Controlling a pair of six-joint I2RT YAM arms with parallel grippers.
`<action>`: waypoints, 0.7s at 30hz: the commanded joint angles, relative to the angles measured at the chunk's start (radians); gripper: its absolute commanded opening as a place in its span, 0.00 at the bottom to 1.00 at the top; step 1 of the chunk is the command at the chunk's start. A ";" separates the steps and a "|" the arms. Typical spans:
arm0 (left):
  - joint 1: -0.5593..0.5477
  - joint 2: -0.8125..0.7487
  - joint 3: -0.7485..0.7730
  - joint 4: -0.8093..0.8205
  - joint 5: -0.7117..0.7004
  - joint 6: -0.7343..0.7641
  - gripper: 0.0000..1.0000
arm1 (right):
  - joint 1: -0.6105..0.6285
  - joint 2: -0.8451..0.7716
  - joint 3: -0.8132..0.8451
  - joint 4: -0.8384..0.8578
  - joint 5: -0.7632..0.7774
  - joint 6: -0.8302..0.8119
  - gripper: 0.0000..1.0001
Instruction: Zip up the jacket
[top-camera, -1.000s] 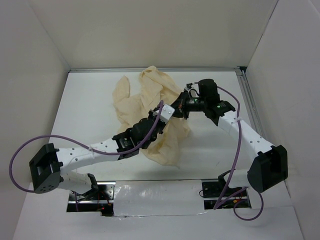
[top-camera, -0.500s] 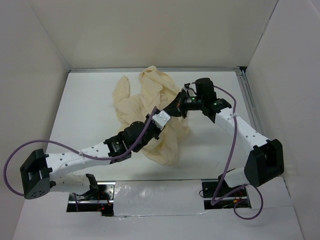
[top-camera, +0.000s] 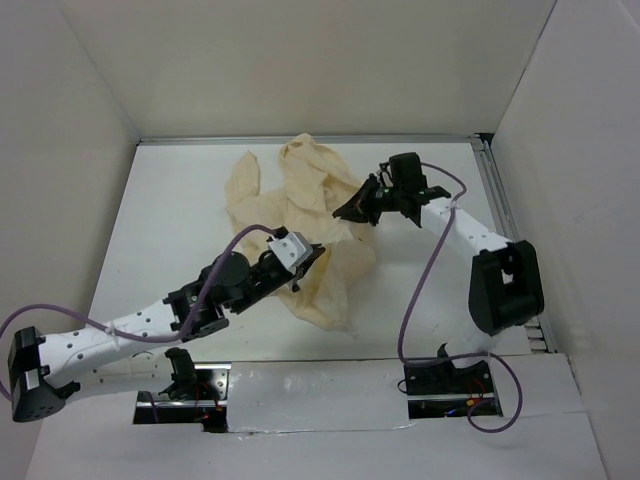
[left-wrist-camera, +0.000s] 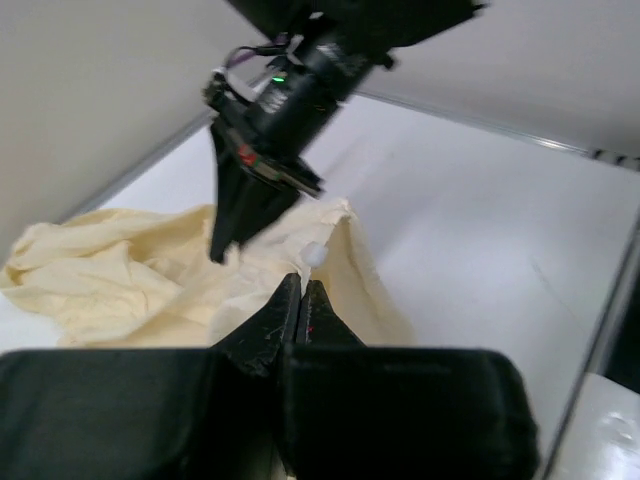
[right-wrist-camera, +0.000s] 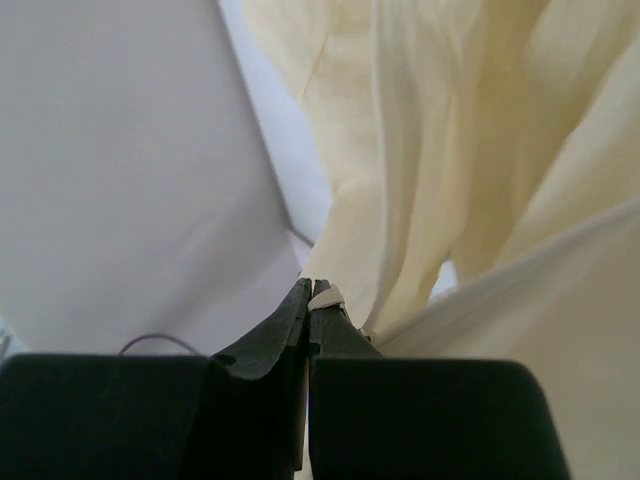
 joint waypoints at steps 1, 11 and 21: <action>-0.017 -0.099 -0.014 -0.015 0.095 -0.112 0.00 | -0.059 0.124 0.178 0.100 0.090 -0.137 0.00; -0.058 -0.190 -0.227 -0.248 0.371 -0.396 0.00 | -0.099 0.619 0.825 0.075 0.204 -0.234 0.00; -0.058 -0.231 -0.376 -0.250 0.640 -0.517 0.00 | -0.118 0.885 1.271 0.064 0.388 -0.254 0.00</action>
